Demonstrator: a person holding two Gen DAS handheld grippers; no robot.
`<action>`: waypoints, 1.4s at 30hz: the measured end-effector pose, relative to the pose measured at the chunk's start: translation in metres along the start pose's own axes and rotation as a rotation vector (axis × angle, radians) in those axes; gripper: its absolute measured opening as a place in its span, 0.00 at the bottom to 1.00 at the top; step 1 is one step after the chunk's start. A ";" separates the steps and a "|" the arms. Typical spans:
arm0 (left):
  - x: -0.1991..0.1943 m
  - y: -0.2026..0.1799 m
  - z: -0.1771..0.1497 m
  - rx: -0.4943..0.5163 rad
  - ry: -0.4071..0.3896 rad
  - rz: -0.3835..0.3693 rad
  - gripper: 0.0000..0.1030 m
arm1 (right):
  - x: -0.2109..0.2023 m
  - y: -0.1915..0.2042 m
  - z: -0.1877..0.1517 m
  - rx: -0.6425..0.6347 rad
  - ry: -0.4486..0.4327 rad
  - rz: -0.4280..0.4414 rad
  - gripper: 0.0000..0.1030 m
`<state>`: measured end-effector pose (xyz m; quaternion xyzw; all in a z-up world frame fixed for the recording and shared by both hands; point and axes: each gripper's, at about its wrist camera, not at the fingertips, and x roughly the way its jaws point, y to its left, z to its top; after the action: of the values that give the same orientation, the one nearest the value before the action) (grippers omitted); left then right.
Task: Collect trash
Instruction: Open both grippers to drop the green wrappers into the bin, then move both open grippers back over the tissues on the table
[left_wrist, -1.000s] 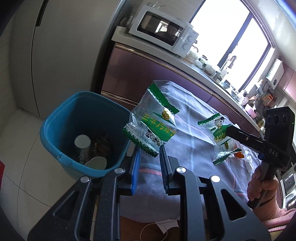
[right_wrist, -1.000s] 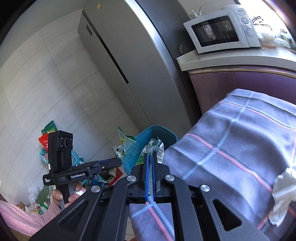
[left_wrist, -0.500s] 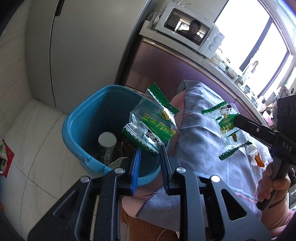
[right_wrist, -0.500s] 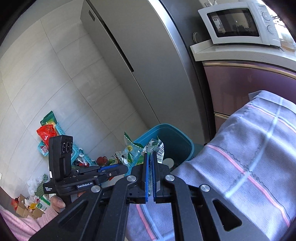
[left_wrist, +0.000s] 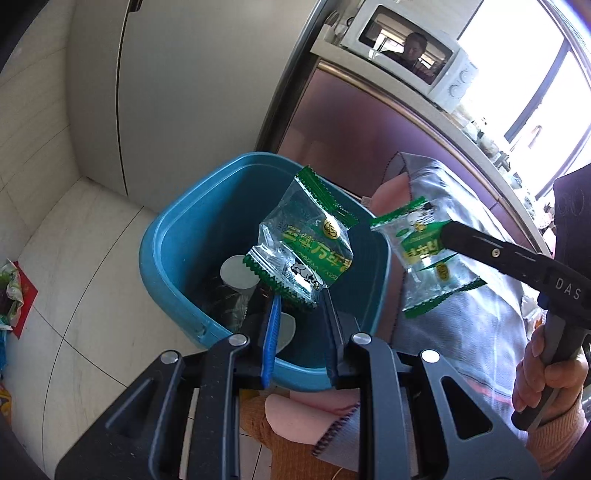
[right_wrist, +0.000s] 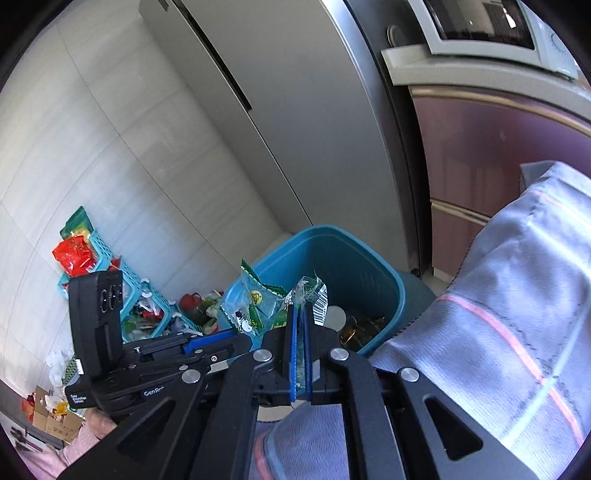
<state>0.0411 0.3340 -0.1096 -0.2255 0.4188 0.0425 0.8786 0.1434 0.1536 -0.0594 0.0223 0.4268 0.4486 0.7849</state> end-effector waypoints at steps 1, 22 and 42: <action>0.002 0.001 0.000 -0.005 0.004 0.006 0.21 | 0.004 0.000 0.000 0.004 0.007 -0.005 0.02; 0.010 0.000 -0.001 -0.030 -0.025 -0.002 0.27 | 0.017 -0.009 -0.007 0.054 0.029 -0.013 0.19; -0.024 -0.126 -0.025 0.233 -0.073 -0.263 0.45 | -0.139 -0.041 -0.062 0.060 -0.208 -0.101 0.29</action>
<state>0.0406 0.2134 -0.0597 -0.1734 0.3556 -0.1136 0.9114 0.0969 0.0073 -0.0258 0.0708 0.3568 0.3907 0.8456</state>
